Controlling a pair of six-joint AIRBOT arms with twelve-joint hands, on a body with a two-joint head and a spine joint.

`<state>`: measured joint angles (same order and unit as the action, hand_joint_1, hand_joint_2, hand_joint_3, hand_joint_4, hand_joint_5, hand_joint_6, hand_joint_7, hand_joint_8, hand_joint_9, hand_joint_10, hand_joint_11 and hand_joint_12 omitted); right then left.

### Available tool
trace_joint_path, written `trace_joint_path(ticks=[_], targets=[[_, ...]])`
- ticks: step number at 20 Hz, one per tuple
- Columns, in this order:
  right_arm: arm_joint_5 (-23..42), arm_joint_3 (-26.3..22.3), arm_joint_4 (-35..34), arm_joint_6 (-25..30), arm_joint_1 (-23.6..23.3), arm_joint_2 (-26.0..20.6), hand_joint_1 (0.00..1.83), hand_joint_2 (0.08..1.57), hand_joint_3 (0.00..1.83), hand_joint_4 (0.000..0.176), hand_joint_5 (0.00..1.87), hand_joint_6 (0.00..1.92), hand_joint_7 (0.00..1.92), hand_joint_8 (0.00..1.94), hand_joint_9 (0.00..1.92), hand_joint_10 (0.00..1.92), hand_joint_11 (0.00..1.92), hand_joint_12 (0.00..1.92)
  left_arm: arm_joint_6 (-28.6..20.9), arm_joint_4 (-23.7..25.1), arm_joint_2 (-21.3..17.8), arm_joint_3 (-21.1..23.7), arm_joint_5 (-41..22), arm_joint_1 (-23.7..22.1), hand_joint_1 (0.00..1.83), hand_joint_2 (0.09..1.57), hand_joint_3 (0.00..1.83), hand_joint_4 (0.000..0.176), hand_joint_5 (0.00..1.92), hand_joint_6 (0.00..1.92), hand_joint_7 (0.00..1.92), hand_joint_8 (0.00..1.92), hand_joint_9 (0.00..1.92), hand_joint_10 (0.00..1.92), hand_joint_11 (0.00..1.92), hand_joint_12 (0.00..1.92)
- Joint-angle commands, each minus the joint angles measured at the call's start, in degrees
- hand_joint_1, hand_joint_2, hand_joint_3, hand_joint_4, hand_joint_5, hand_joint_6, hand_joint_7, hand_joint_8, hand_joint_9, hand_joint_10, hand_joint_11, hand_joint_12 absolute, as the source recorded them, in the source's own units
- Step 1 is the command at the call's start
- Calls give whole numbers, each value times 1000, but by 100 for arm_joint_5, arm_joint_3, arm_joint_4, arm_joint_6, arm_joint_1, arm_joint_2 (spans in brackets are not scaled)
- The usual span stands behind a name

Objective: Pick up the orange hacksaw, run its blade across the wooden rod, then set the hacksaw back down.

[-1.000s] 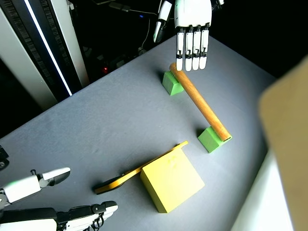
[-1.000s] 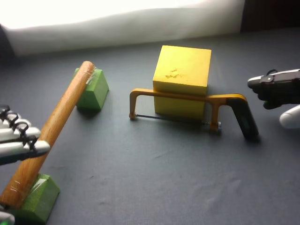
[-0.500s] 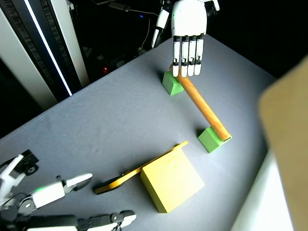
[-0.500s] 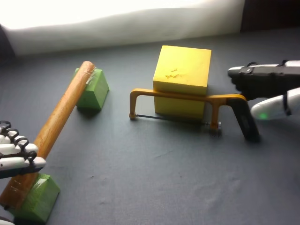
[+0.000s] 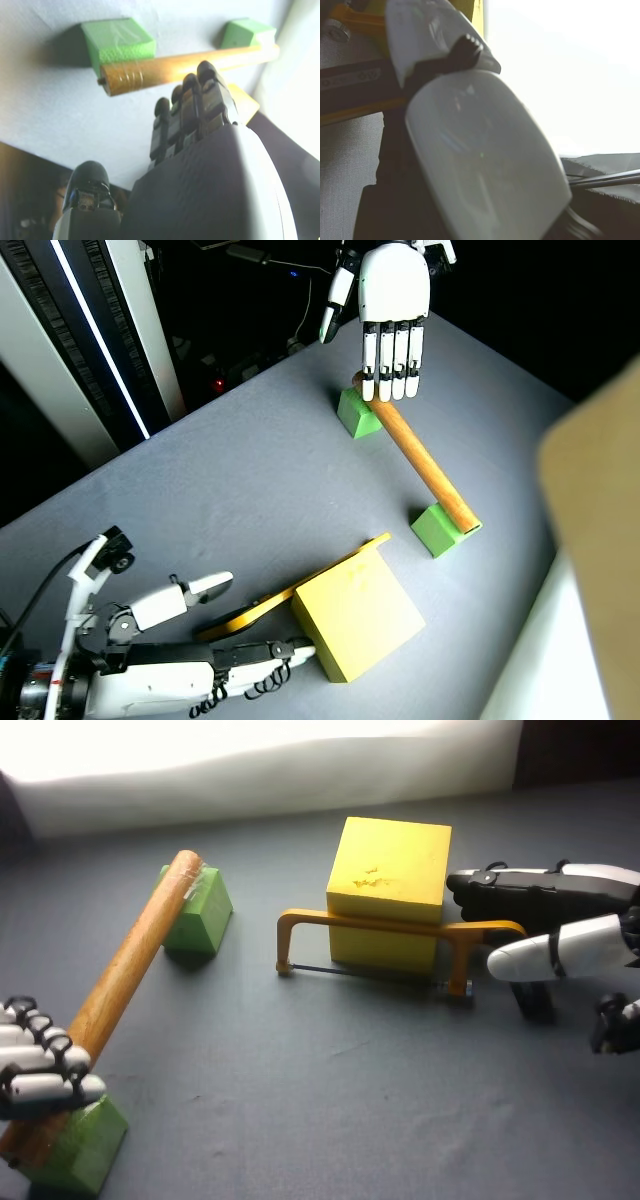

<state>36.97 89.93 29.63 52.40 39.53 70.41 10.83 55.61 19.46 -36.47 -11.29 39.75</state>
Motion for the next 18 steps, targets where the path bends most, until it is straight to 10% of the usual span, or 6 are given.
trace_joint_path(ticks=[1,18], targets=[[409,16,-259,8,-77,-2,1173,1146,6,0,101,2,77,0,123,1,0,592,2,-59,-24,-24,-172,-16,22,1217,0,0,122,4,90,3,70,2,0,201],[510,-63,-1039,-527,-389,223,1152,1122,1,0,161,8,176,11,210,13,0,852,-7,-2,59,-150,-174,86,0,1208,0,0,93,2,72,0,60,0,0,213]])
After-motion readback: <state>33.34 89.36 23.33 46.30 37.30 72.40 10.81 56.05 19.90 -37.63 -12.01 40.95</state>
